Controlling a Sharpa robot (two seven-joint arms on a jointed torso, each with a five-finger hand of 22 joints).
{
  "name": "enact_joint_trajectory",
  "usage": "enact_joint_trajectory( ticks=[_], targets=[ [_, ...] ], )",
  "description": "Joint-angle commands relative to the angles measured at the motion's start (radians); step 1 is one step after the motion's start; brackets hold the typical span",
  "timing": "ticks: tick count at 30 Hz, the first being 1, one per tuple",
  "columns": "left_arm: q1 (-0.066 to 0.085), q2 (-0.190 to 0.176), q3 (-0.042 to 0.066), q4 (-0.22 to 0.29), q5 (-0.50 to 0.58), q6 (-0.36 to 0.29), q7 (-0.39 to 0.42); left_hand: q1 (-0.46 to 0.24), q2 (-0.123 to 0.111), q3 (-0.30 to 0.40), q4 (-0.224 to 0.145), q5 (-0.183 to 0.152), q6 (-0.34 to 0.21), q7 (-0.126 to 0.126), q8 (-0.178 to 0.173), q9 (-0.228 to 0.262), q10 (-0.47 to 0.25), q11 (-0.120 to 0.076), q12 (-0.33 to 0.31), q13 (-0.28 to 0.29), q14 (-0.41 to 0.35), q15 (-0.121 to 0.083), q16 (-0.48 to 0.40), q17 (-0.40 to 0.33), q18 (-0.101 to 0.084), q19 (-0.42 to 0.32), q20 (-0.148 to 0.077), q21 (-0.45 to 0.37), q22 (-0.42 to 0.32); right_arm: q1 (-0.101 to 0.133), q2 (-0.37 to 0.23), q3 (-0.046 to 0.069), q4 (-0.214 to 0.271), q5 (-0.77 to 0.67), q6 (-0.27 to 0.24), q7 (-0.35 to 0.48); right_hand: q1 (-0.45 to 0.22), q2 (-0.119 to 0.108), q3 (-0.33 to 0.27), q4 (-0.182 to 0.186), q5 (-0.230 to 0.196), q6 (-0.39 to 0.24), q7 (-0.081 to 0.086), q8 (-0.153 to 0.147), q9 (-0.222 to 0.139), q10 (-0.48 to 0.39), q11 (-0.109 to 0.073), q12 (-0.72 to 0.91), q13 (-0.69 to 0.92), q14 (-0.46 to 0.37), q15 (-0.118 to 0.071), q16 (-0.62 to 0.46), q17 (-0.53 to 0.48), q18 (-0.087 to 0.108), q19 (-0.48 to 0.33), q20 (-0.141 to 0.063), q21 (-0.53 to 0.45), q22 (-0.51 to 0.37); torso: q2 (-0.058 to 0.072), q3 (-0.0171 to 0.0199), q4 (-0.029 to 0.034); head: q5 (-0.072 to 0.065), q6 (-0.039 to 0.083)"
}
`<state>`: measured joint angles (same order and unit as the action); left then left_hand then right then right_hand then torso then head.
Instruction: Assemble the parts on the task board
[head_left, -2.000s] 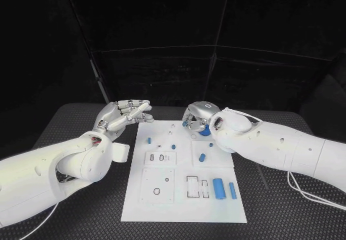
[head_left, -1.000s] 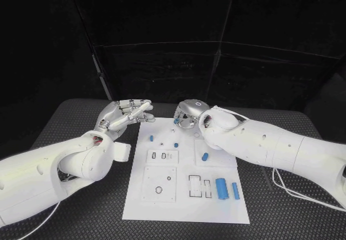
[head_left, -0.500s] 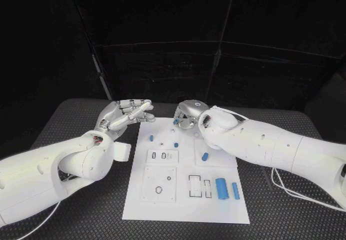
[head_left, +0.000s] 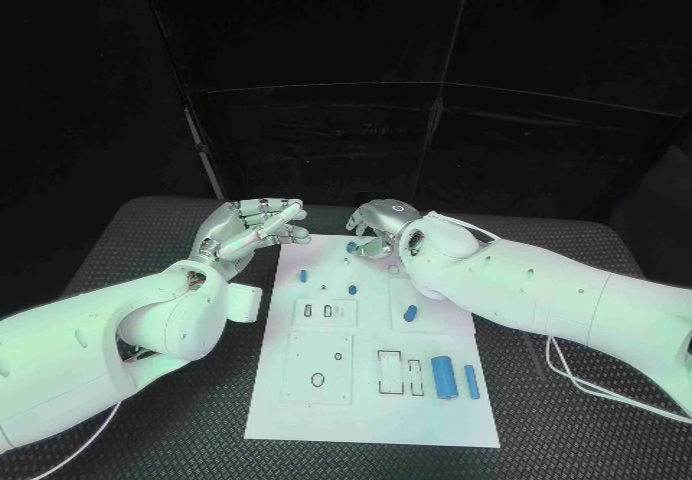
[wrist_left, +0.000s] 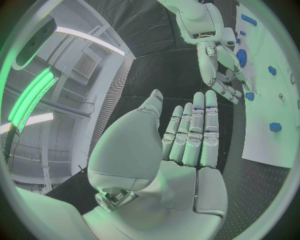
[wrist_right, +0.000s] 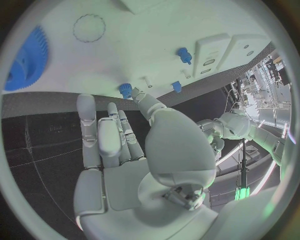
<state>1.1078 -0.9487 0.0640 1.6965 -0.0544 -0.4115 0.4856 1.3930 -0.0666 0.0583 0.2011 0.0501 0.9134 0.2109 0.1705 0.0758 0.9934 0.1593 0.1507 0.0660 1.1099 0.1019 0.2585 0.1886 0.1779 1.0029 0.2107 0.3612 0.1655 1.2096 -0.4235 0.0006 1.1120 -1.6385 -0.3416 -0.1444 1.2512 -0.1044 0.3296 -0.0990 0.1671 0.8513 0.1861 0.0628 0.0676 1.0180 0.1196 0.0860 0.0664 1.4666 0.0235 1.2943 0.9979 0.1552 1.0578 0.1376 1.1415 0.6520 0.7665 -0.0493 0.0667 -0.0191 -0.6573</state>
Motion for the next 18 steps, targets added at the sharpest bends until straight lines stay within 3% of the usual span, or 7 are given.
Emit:
enact_joint_trajectory(
  ticks=[1, 5, 7, 9, 14, 17, 18],
  targets=[
    [0.002, -0.002, 0.001, 0.000, 0.000, 0.013, 0.003, 0.000, 0.007, -0.007, 0.001, -0.003, 0.000, 0.008, -0.006, -0.002, 0.001, 0.006, -0.005, -0.002, 0.004, 0.006, -0.005, 0.002, 0.001, 0.008, -0.001, -0.004, -0.002, 0.002, -0.035, 0.001, 0.036, 0.010, -0.042, -0.001, 0.013, 0.002, -0.013, 0.005, 0.011, 0.023, -0.001, 0.009, 0.003, -0.002, 0.002, 0.013, 0.002, 0.003, 0.009, -0.002, 0.000, 0.011, -0.003, 0.000, -0.003, 0.000, -0.002, 0.0012, -0.0035, -0.001, 0.002],
    [0.002, -0.005, 0.001, -0.001, 0.000, 0.014, 0.003, 0.000, 0.007, -0.007, 0.001, -0.003, 0.000, 0.008, -0.006, -0.002, 0.001, 0.006, -0.005, -0.002, 0.004, 0.006, -0.005, 0.002, 0.001, 0.008, -0.001, -0.005, -0.002, 0.002, -0.108, 0.004, 0.103, 0.047, -0.058, -0.009, 0.022, 0.005, -0.022, 0.017, 0.022, 0.052, -0.001, 0.017, 0.006, 0.023, 0.000, 0.037, 0.005, 0.009, 0.008, 0.011, 0.019, 0.008, 0.012, 0.000, 0.007, 0.018, -0.003, 0.0015, -0.0078, -0.002, 0.005],
    [0.002, -0.005, 0.001, -0.003, 0.000, 0.015, 0.003, 0.000, 0.007, -0.007, 0.001, -0.003, 0.000, 0.008, -0.006, -0.002, 0.001, 0.006, -0.005, -0.002, 0.004, 0.006, -0.005, 0.002, 0.001, 0.008, -0.001, -0.005, -0.002, 0.002, -0.155, 0.024, 0.143, 0.081, -0.053, -0.019, 0.023, 0.008, -0.022, 0.026, 0.034, 0.085, 0.002, 0.031, 0.012, 0.078, -0.006, 0.069, 0.015, 0.020, 0.004, 0.037, 0.062, 0.001, 0.039, -0.003, 0.030, 0.060, -0.005, 0.0021, -0.0109, -0.001, 0.007],
    [0.001, -0.005, 0.001, -0.004, 0.000, 0.015, 0.003, 0.001, 0.007, -0.007, 0.001, -0.003, 0.000, 0.008, -0.006, -0.002, 0.001, 0.006, -0.006, -0.002, 0.004, 0.006, -0.005, 0.002, 0.001, 0.008, -0.001, -0.005, -0.002, 0.002, -0.193, 0.034, 0.174, 0.113, -0.042, -0.031, 0.025, 0.002, -0.024, 0.031, 0.036, 0.101, -0.007, 0.038, 0.013, 0.166, -0.023, 0.118, 0.035, 0.028, -0.006, 0.056, 0.095, -0.003, 0.060, -0.008, 0.049, 0.092, -0.006, 0.0036, -0.0145, -0.002, 0.007],
    [0.001, -0.005, 0.001, -0.011, 0.000, 0.016, 0.003, 0.001, 0.007, -0.007, 0.000, -0.003, 0.000, 0.007, -0.006, -0.002, 0.001, 0.006, -0.006, -0.002, 0.004, 0.006, -0.005, 0.002, 0.001, 0.008, -0.001, -0.005, -0.002, 0.002, -0.282, 0.046, 0.235, 0.206, 0.013, -0.068, 0.029, -0.041, -0.064, 0.052, 0.052, 0.094, -0.038, 0.036, 0.008, 0.296, -0.062, 0.230, 0.107, 0.038, -0.041, 0.087, 0.143, -0.011, 0.091, -0.041, 0.075, 0.134, -0.009, 0.0046, -0.0209, -0.002, 0.010],
    [0.001, -0.002, 0.001, -0.016, 0.000, 0.017, 0.003, 0.001, 0.007, -0.007, 0.000, -0.003, 0.000, 0.007, -0.006, -0.002, 0.001, 0.006, -0.006, -0.002, 0.004, 0.006, -0.005, 0.002, 0.001, 0.008, -0.001, -0.005, -0.002, 0.002, -0.319, 0.050, 0.256, 0.238, 0.047, -0.092, 0.042, -0.061, -0.128, 0.092, 0.069, 0.072, -0.044, 0.038, 0.005, 0.299, -0.069, 0.338, 0.201, 0.047, -0.048, 0.121, 0.207, -0.019, 0.113, -0.051, 0.093, 0.166, -0.010, 0.0048, -0.0225, -0.005, 0.012],
    [0.001, -0.001, 0.001, -0.017, 0.000, 0.017, 0.003, 0.001, 0.007, -0.007, 0.000, -0.003, 0.000, 0.007, -0.006, -0.002, 0.001, 0.006, -0.006, -0.002, 0.004, 0.006, -0.005, 0.002, 0.001, 0.008, -0.001, -0.005, -0.002, 0.002, -0.325, 0.050, 0.259, 0.243, 0.055, -0.098, 0.079, -0.065, -0.178, 0.128, 0.075, 0.060, -0.046, 0.046, 0.006, 0.247, -0.069, 0.428, 0.290, 0.050, -0.046, 0.137, 0.232, -0.020, 0.121, -0.053, 0.100, 0.179, -0.010, 0.0053, -0.0231, -0.005, 0.012]
  ],
)
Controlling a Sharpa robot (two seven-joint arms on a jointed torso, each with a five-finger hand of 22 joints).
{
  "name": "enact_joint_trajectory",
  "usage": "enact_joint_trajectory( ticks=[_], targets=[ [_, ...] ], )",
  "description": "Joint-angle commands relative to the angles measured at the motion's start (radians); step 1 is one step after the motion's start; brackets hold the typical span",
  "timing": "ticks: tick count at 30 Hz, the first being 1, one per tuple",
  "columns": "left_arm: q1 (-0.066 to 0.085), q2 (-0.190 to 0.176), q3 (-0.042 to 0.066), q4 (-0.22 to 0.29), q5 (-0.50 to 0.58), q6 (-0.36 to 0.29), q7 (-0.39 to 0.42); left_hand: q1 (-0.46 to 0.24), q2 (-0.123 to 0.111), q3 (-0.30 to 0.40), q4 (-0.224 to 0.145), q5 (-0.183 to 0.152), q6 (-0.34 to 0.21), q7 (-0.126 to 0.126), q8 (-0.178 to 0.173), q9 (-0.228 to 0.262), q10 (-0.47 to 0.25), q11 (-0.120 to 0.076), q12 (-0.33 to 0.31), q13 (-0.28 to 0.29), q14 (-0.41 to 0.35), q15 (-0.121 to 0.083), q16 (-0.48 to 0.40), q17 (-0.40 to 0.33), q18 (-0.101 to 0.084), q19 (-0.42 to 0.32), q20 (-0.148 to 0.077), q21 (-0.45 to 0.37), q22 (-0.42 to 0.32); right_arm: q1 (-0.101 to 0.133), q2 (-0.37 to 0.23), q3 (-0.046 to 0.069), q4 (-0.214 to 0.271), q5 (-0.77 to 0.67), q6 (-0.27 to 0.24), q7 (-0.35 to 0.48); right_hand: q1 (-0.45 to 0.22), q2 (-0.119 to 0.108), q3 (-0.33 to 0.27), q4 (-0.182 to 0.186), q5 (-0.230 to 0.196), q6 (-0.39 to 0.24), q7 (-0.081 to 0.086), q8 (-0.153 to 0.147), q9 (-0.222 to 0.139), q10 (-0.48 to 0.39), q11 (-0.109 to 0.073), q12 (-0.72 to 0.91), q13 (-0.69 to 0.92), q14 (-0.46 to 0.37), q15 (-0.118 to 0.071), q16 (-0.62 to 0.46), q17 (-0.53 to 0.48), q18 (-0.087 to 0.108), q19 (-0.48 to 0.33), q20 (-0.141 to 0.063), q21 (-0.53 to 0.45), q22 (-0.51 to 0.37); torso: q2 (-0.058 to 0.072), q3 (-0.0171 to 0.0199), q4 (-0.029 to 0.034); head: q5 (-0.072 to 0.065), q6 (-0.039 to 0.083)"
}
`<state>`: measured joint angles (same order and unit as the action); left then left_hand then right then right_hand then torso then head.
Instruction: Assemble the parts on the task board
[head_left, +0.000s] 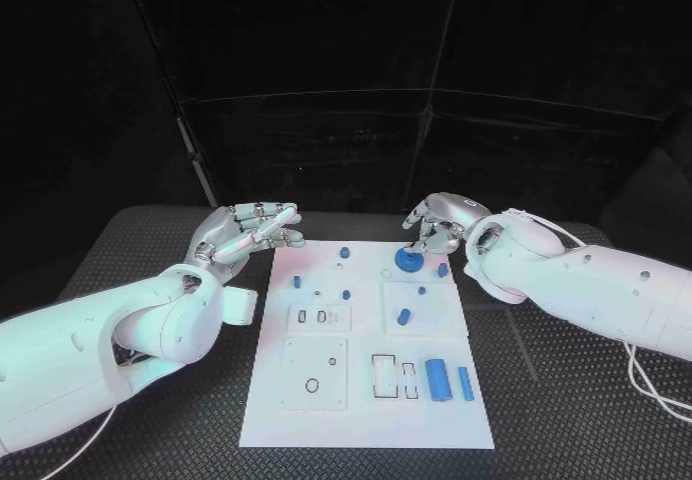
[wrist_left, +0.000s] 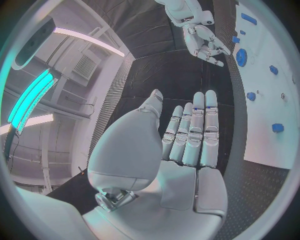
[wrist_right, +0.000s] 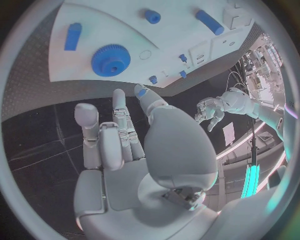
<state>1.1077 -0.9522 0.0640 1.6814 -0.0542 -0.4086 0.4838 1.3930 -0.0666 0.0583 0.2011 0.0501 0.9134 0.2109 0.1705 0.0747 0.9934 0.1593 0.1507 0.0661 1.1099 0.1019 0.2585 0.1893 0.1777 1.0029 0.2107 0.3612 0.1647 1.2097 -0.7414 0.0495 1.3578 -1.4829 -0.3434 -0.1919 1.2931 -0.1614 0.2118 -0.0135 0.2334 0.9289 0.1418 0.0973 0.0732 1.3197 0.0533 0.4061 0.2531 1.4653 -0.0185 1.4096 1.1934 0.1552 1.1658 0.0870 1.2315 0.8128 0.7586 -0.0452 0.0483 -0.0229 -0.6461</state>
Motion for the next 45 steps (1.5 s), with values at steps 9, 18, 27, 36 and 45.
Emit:
enact_joint_trajectory(
  ticks=[9, 18, 27, 36, 45],
  targets=[
    [0.001, 0.010, 0.001, -0.009, 0.000, 0.017, 0.004, 0.001, 0.007, -0.007, 0.000, -0.003, 0.000, 0.007, -0.007, -0.001, 0.001, 0.006, -0.006, -0.002, 0.004, 0.006, -0.005, 0.001, 0.002, 0.008, -0.001, -0.005, -0.001, 0.001, -0.002, 0.003, -0.019, 0.107, 0.132, -0.084, 0.144, -0.017, -0.174, 0.274, 0.011, -0.085, 0.020, 0.053, -0.001, -0.137, 0.017, 0.461, 0.467, 0.063, 0.013, 0.074, 0.139, -0.029, 0.035, 0.015, 0.040, 0.070, 0.000, 0.0000, -0.0005, -0.005, 0.002],
    [0.001, 0.010, 0.001, -0.012, 0.000, 0.017, 0.004, 0.001, 0.009, -0.008, 0.000, -0.003, 0.002, 0.006, -0.007, -0.002, 0.003, 0.005, -0.007, -0.001, 0.005, 0.006, -0.006, 0.002, 0.002, 0.009, -0.001, -0.005, -0.001, 0.000, 0.028, 0.003, -0.053, 0.109, 0.164, -0.086, 0.164, -0.019, -0.184, 0.302, 0.016, -0.098, 0.023, 0.060, -0.002, -0.127, 0.020, 0.510, 0.523, 0.066, 0.016, 0.083, 0.159, -0.030, 0.038, 0.018, 0.045, 0.079, 0.000, -0.0012, -0.0021, -0.005, -0.003],
    [0.001, 0.012, 0.001, -0.013, 0.000, 0.018, 0.004, 0.001, 0.009, -0.008, 0.000, -0.003, 0.002, 0.006, -0.007, -0.002, 0.003, 0.005, -0.007, -0.001, 0.005, 0.006, -0.006, 0.002, 0.002, 0.009, -0.001, -0.005, -0.001, -0.002, 0.046, 0.003, -0.070, 0.099, 0.186, -0.076, 0.188, -0.003, -0.176, 0.297, 0.030, -0.085, 0.019, 0.079, 0.002, -0.115, 0.017, 0.558, 0.577, 0.067, 0.014, 0.088, 0.171, -0.031, 0.042, 0.018, 0.051, 0.089, -0.001, -0.0003, -0.0023, -0.007, -0.009],
    [0.001, 0.012, 0.001, -0.014, 0.000, 0.019, 0.003, 0.001, 0.009, -0.008, 0.000, -0.003, 0.002, 0.006, -0.007, -0.002, 0.003, 0.005, -0.007, -0.001, 0.005, 0.006, -0.006, 0.002, 0.002, 0.009, -0.001, -0.005, -0.001, -0.004, 0.054, 0.002, -0.082, 0.084, 0.195, -0.067, 0.206, 0.011, -0.167, 0.289, 0.031, -0.071, 0.016, 0.093, 0.004, -0.107, 0.014, 0.588, 0.612, 0.068, 0.012, 0.091, 0.177, -0.032, 0.044, 0.016, 0.054, 0.094, -0.001, -0.0005, -0.0023, -0.006, -0.013],
    [0.001, 0.014, 0.001, -0.015, 0.000, 0.020, 0.003, 0.001, 0.009, -0.008, 0.000, -0.003, 0.002, 0.006, -0.007, -0.002, 0.003, 0.005, -0.007, -0.001, 0.005, 0.006, -0.006, 0.002, 0.002, 0.009, -0.001, -0.005, -0.001, -0.006, 0.064, 0.002, -0.100, 0.077, 0.204, -0.064, 0.230, 0.023, -0.153, 0.273, 0.042, -0.060, 0.013, 0.104, 0.004, -0.103, 0.011, 0.610, 0.638, 0.069, 0.010, 0.094, 0.184, -0.033, 0.045, 0.014, 0.058, 0.099, 0.000, 0.0000, -0.0014, -0.011, -0.018]
  ],
)
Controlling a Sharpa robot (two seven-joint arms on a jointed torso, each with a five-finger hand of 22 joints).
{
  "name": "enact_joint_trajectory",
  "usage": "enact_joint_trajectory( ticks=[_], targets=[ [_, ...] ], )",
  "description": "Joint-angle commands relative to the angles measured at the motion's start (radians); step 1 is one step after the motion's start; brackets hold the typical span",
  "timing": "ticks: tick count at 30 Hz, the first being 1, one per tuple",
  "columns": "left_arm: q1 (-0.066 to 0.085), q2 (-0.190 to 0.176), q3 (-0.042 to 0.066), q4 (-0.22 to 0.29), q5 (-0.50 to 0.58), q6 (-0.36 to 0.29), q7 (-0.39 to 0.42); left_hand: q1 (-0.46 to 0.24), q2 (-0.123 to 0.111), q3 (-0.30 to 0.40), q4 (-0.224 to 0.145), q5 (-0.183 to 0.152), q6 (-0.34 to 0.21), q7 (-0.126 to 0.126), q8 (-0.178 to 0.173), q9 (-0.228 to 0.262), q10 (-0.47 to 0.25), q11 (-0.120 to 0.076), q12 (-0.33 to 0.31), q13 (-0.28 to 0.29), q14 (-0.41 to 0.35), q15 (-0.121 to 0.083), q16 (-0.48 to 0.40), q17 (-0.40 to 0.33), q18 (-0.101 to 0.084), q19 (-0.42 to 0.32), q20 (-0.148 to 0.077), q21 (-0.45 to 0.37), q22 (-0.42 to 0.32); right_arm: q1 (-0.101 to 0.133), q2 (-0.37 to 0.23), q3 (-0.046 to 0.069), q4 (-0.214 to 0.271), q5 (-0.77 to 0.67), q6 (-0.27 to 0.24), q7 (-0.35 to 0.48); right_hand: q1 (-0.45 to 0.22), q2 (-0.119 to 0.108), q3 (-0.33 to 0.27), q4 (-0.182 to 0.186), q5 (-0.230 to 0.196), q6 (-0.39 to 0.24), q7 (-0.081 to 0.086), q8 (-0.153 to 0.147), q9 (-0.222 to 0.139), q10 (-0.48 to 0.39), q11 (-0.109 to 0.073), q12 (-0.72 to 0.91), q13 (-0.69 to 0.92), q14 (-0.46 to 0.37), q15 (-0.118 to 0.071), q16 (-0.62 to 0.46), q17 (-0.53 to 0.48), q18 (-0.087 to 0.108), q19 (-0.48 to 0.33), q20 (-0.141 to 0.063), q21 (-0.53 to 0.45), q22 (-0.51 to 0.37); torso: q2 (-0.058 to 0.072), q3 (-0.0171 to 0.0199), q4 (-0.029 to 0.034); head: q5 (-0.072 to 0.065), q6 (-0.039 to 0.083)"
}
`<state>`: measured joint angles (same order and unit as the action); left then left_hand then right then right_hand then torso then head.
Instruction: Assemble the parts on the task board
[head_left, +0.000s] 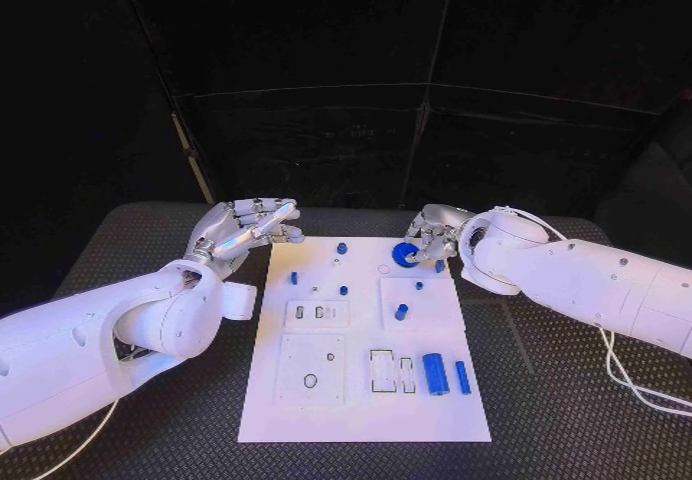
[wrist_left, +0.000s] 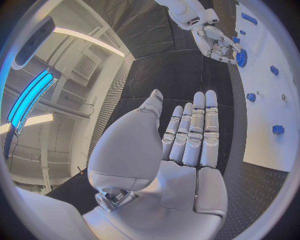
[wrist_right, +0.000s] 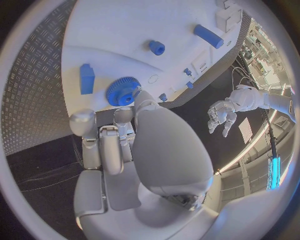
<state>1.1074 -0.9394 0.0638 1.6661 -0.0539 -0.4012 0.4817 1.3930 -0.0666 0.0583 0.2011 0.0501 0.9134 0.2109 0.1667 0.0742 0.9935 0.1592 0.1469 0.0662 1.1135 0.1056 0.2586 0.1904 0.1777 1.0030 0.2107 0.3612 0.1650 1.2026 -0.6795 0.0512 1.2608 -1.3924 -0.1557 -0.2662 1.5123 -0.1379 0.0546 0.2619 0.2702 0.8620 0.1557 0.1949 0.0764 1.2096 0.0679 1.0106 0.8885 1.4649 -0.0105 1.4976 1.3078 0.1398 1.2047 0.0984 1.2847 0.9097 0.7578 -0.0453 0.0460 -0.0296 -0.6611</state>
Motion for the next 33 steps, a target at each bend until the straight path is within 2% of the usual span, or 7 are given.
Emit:
enact_joint_trajectory(
  ticks=[1, 16, 24, 29, 30, 33],
  targets=[
    [0.001, 0.001, 0.001, 0.001, 0.000, 0.012, 0.005, 0.001, 0.009, -0.008, 0.000, -0.003, 0.002, 0.006, -0.003, -0.001, 0.003, 0.005, -0.003, -0.001, 0.002, 0.002, -0.006, 0.001, 0.002, 0.009, -0.001, -0.005, -0.002, 0.001, 0.003, 0.001, -0.004, -0.014, 0.017, 0.010, 0.012, 0.000, 0.005, -0.004, 0.006, 0.007, -0.001, 0.006, 0.000, 0.007, -0.004, 0.007, 0.005, 0.069, 0.001, 0.006, 0.070, -0.017, 0.006, 0.002, 0.005, 0.002, 0.001, 0.0002, 0.0009, -0.004, -0.003],
    [0.001, 0.003, 0.001, -0.002, 0.000, 0.014, 0.005, 0.001, 0.009, -0.008, 0.000, -0.003, 0.002, 0.006, -0.003, -0.001, 0.003, 0.005, -0.003, -0.001, 0.002, 0.002, -0.006, 0.001, 0.002, 0.009, -0.001, -0.005, -0.002, -0.006, 0.017, 0.001, -0.027, -0.051, 0.036, 0.011, 0.024, 0.000, 0.011, -0.017, 0.007, 0.007, 0.000, 0.008, -0.001, 0.018, -0.003, 0.030, 0.031, 0.071, 0.001, 0.010, 0.079, -0.019, 0.009, 0.001, 0.008, 0.009, 0.000, 0.0000, 0.0005, -0.001, -0.011],
    [0.001, 0.003, 0.001, -0.003, 0.000, 0.014, 0.005, 0.002, 0.010, -0.009, 0.000, -0.003, 0.003, 0.005, -0.005, -0.002, 0.005, 0.005, -0.005, -0.001, 0.003, 0.002, -0.008, 0.002, 0.002, 0.010, -0.001, -0.006, -0.002, -0.013, 0.022, 0.001, -0.027, -0.103, 0.021, 0.013, 0.026, 0.006, 0.017, -0.030, 0.002, 0.030, -0.003, 0.023, 0.001, 0.047, -0.006, 0.082, 0.089, 0.074, 0.000, 0.015, 0.093, -0.021, 0.015, 0.001, 0.016, 0.022, 0.000, 0.0000, 0.0000, -0.001, -0.013],
    [0.001, 0.004, 0.001, -0.003, 0.000, 0.013, 0.004, 0.002, 0.010, -0.009, 0.000, -0.003, 0.003, 0.005, -0.005, -0.002, 0.005, 0.005, -0.005, -0.001, 0.003, 0.002, -0.008, 0.002, 0.002, 0.010, -0.001, -0.006, -0.002, -0.018, 0.022, 0.001, -0.020, -0.132, -0.016, 0.014, 0.022, 0.027, 0.032, -0.041, -0.005, 0.090, -0.015, 0.052, 0.007, 0.088, -0.016, 0.150, 0.165, 0.076, -0.007, 0.021, 0.106, -0.023, 0.023, -0.005, 0.024, 0.037, 0.000, -0.0001, 0.0005, -0.002, -0.014],
    [0.001, 0.004, 0.001, -0.003, 0.000, 0.013, 0.004, 0.002, 0.010, -0.009, 0.000, -0.003, 0.003, 0.005, -0.005, -0.002, 0.005, 0.005, -0.005, -0.001, 0.003, 0.002, -0.008, 0.002, 0.002, 0.010, -0.001, -0.006, -0.002, -0.019, 0.020, 0.001, -0.015, -0.138, -0.037, 0.016, 0.025, 0.038, 0.045, -0.046, -0.034, 0.111, -0.022, 0.061, 0.009, 0.104, -0.022, 0.176, 0.195, 0.077, -0.012, 0.023, 0.112, -0.024, 0.028, -0.008, 0.028, 0.045, 0.000, -0.0002, 0.0003, -0.002, -0.014],
    [0.001, 0.003, 0.001, -0.003, 0.000, 0.013, 0.004, 0.002, 0.010, -0.009, 0.000, -0.003, 0.003, 0.005, -0.005, -0.002, 0.005, 0.005, -0.005, -0.001, 0.003, 0.002, -0.008, 0.002, 0.002, 0.010, -0.001, -0.006, -0.002, -0.020, 0.018, 0.001, -0.005, -0.145, -0.083, 0.021, 0.027, 0.057, 0.070, -0.052, -0.036, 0.146, -0.034, 0.074, 0.012, 0.132, -0.031, 0.217, 0.244, 0.080, -0.020, 0.028, 0.127, -0.027, 0.037, -0.015, 0.037, 0.061, -0.001, 0.0000, 0.0001, -0.001, -0.012]
  ],
)
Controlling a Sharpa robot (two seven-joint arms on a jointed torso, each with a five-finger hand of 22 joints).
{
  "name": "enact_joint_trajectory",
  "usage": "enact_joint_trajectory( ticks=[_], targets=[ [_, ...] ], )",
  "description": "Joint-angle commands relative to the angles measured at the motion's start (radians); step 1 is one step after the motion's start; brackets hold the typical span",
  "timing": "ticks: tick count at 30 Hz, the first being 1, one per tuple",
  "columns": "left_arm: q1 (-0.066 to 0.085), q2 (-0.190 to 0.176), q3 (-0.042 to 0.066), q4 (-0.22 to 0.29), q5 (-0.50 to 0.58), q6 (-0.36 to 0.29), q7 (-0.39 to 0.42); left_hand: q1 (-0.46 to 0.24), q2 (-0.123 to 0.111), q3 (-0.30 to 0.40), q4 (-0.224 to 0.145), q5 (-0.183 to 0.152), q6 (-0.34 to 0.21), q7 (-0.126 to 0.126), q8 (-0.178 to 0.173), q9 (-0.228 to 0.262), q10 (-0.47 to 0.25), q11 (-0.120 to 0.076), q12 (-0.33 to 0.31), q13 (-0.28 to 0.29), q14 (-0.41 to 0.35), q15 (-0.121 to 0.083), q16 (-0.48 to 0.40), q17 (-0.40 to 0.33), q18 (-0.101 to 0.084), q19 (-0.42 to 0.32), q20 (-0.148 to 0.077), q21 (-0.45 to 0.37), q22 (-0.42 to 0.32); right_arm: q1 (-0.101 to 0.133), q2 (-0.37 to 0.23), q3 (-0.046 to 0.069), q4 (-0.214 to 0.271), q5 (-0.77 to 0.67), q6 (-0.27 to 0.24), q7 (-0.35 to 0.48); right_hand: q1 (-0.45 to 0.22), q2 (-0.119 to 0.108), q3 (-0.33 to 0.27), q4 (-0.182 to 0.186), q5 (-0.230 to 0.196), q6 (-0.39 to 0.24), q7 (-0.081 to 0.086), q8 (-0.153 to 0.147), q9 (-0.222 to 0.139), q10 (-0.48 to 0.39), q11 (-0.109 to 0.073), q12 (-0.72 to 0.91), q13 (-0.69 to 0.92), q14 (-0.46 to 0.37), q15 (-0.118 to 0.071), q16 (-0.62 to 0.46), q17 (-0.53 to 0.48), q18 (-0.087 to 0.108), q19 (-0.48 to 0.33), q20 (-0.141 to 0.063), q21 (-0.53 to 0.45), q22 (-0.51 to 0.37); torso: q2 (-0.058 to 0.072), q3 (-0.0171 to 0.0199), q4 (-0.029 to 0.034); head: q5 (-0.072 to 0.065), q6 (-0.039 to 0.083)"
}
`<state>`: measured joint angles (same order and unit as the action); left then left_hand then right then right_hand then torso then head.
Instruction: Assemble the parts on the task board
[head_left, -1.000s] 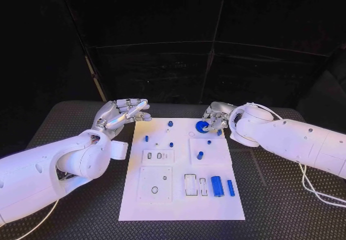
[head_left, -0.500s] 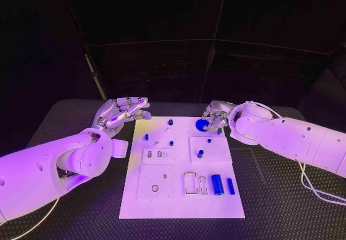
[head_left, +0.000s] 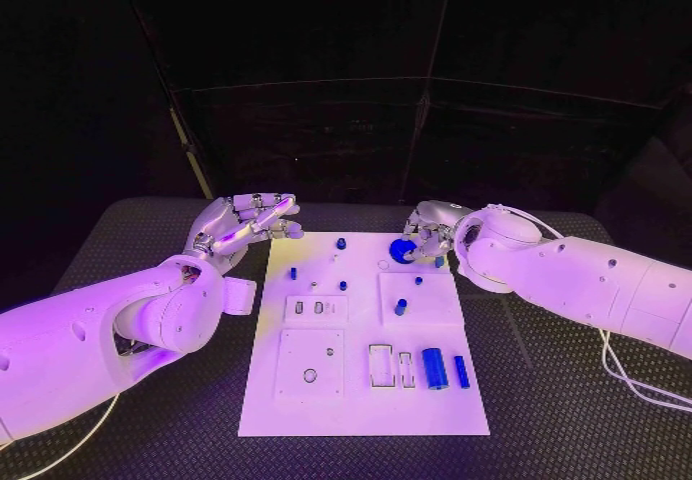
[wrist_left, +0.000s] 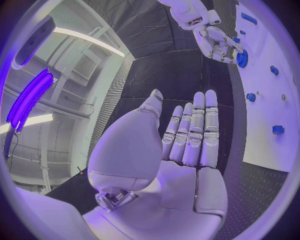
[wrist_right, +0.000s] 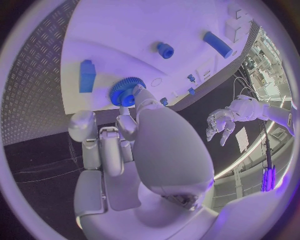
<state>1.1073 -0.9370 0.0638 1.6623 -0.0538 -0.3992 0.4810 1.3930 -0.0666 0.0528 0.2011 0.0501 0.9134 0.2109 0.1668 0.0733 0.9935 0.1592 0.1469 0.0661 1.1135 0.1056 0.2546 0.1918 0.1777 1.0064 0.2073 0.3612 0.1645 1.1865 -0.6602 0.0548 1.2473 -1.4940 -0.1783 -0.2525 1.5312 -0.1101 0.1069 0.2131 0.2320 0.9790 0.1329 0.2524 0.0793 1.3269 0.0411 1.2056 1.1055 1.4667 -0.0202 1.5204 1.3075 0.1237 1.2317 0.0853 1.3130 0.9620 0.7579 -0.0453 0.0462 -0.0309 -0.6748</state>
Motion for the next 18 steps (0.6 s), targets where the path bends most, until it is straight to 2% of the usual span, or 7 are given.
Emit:
enact_joint_trajectory(
  ticks=[1, 8, 14, 18],
  targets=[
    [0.001, 0.001, 0.001, 0.001, 0.000, 0.011, 0.005, 0.002, 0.010, -0.004, 0.000, -0.003, 0.003, 0.005, -0.005, -0.001, 0.005, 0.005, -0.005, -0.001, 0.003, 0.002, -0.004, 0.001, 0.002, 0.006, 0.002, -0.006, -0.002, -0.005, -0.003, -0.003, 0.013, -0.046, -0.077, 0.008, 0.007, 0.032, 0.023, -0.005, 0.006, 0.037, -0.014, 0.019, 0.009, 0.021, -0.007, 0.032, 0.039, 0.079, -0.012, 0.006, 0.130, -0.011, 0.013, -0.004, 0.011, 0.013, -0.001, 0.0001, 0.0000, 0.000, 0.002],
    [0.001, 0.002, 0.001, 0.001, 0.000, 0.011, 0.004, 0.002, 0.010, -0.004, 0.000, -0.003, 0.003, 0.005, -0.005, -0.001, 0.005, 0.005, -0.005, -0.001, 0.003, 0.002, -0.004, 0.001, 0.002, 0.006, 0.002, -0.006, -0.002, -0.007, -0.015, -0.003, 0.064, -0.068, -0.159, 0.005, 0.003, 0.037, 0.047, -0.012, 0.020, 0.048, -0.019, 0.014, 0.007, 0.030, -0.012, 0.046, 0.057, 0.080, -0.018, 0.009, 0.138, -0.014, 0.020, -0.010, 0.017, 0.025, -0.001, 0.0005, 0.0005, 0.002, 0.005],
    [0.001, 0.001, 0.001, 0.001, 0.000, 0.011, 0.003, 0.002, 0.010, -0.004, 0.000, -0.003, 0.003, 0.005, -0.005, -0.001, 0.005, 0.005, -0.005, -0.001, 0.003, 0.002, -0.004, 0.001, 0.002, 0.006, 0.002, -0.006, -0.002, -0.007, -0.016, -0.002, 0.128, -0.083, -0.167, -0.015, -0.010, 0.037, 0.056, -0.011, 0.021, 0.048, -0.018, 0.006, 0.004, 0.029, -0.011, 0.046, 0.059, 0.080, -0.018, 0.009, 0.138, -0.014, 0.019, -0.012, 0.018, 0.026, -0.001, -0.0005, 0.0014, 0.002, 0.008],
    [0.001, 0.002, 0.001, 0.001, 0.000, 0.011, 0.003, 0.002, 0.010, -0.004, 0.000, -0.003, 0.003, 0.005, -0.005, -0.001, 0.005, 0.005, -0.005, -0.001, 0.003, 0.002, -0.004, 0.001, 0.002, 0.006, 0.002, -0.006, -0.002, -0.007, 0.007, -0.002, 0.145, -0.096, -0.164, -0.029, -0.018, 0.036, 0.061, -0.009, 0.021, 0.048, -0.017, 0.002, 0.002, 0.029, -0.011, 0.046, 0.060, 0.080, -0.017, 0.009, 0.136, -0.014, 0.019, -0.012, 0.017, 0.026, 0.000, 0.0000, 0.0021, 0.005, 0.009]
  ],
)
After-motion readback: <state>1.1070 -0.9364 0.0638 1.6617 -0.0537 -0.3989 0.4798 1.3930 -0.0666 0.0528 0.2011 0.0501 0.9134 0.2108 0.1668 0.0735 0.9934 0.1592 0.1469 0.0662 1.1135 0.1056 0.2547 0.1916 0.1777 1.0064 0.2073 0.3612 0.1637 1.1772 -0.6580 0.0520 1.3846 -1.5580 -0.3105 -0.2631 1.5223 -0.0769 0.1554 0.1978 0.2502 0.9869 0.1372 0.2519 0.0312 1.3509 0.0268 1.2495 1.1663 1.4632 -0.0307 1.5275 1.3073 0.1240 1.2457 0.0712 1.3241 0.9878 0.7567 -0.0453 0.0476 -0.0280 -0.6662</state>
